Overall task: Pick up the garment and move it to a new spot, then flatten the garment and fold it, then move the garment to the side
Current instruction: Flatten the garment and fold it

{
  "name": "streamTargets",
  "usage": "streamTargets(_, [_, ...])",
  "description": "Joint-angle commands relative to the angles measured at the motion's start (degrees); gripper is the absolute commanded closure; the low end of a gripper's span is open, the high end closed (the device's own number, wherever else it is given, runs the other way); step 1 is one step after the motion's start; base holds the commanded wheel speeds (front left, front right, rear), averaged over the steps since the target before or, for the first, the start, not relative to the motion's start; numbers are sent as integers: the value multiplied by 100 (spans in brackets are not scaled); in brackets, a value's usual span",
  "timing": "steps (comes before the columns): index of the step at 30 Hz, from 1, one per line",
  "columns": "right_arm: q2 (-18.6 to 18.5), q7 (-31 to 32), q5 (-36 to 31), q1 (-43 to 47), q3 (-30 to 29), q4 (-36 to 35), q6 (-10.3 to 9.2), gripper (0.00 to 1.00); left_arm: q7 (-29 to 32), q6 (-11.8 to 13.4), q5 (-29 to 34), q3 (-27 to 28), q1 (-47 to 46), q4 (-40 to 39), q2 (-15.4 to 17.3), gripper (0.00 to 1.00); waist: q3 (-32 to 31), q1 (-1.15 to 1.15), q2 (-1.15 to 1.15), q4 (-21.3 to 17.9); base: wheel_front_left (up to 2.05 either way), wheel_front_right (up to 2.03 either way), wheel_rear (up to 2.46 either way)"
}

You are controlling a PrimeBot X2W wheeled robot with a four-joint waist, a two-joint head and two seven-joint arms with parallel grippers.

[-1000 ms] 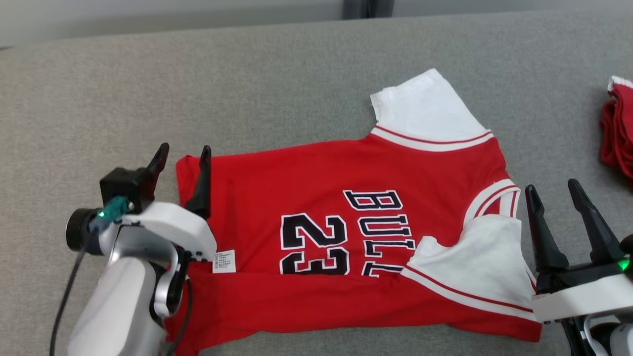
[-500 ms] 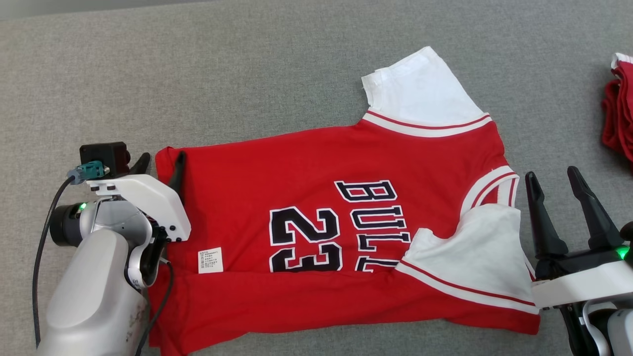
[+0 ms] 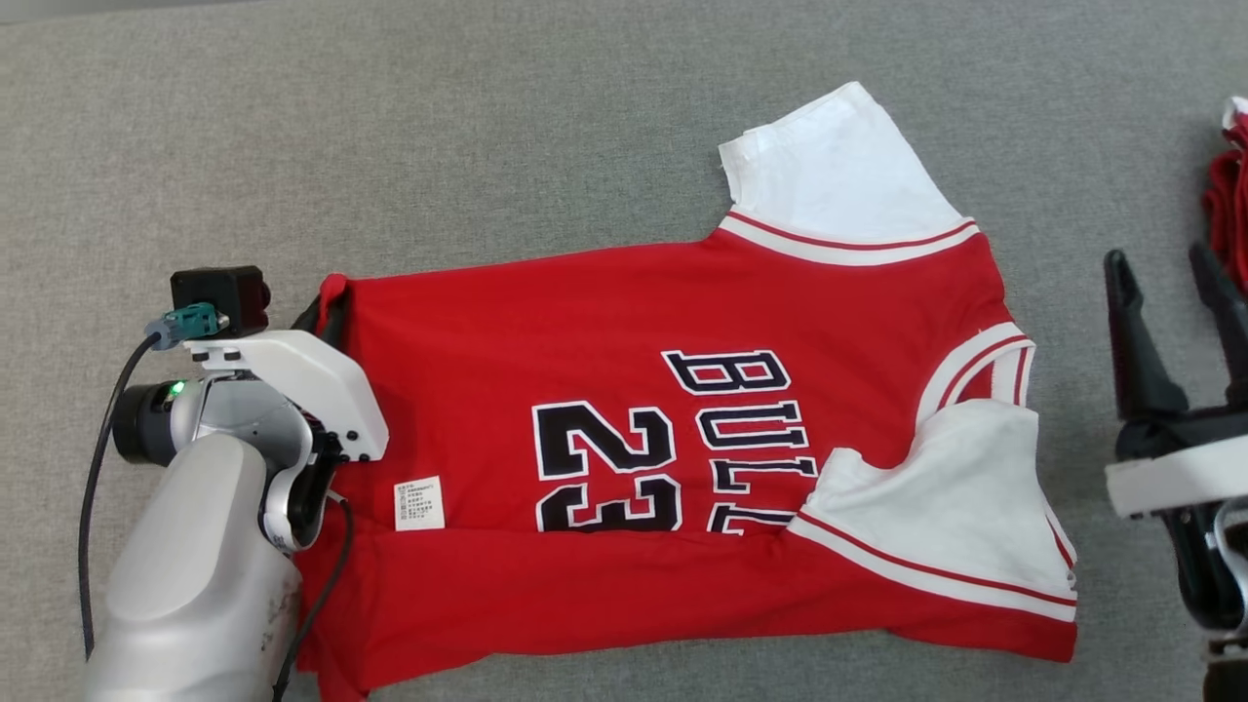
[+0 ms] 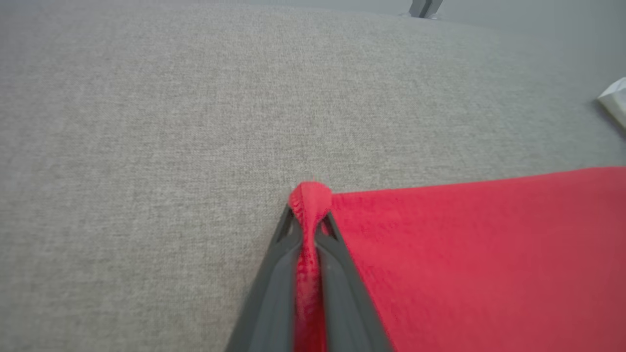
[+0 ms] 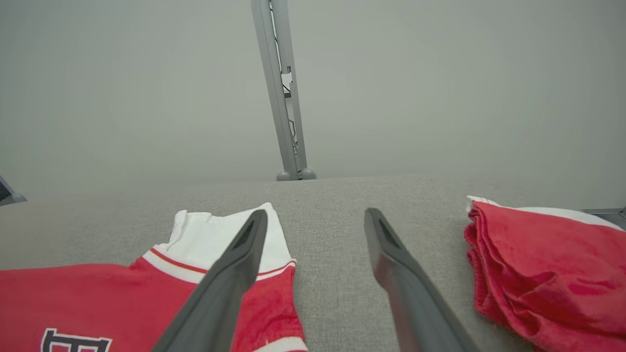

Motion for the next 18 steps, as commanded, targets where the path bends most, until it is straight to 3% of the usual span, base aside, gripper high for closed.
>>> streamTargets(1, [-152, 29, 142, -289, 11, 94, 1, 0, -44, -26, -18, -29, -172, -4, -19, 100, 87, 0, 0, 98, 0, 0, 0])
streamTargets(5, [-497, 163, 456, -996, 254, 477, 1, 0, -112, -49, 10, -124, -354, -57, -152, 100, 285, 0, 0, 291, 0, 0, 0])
streamTargets(18, [-1364, 1082, 1559, -3348, 1859, 2319, 1, 0, -371, -164, -18, -442, -1000, -32, -570, 100, 960, 0, 0, 941, 0, 0, 0])
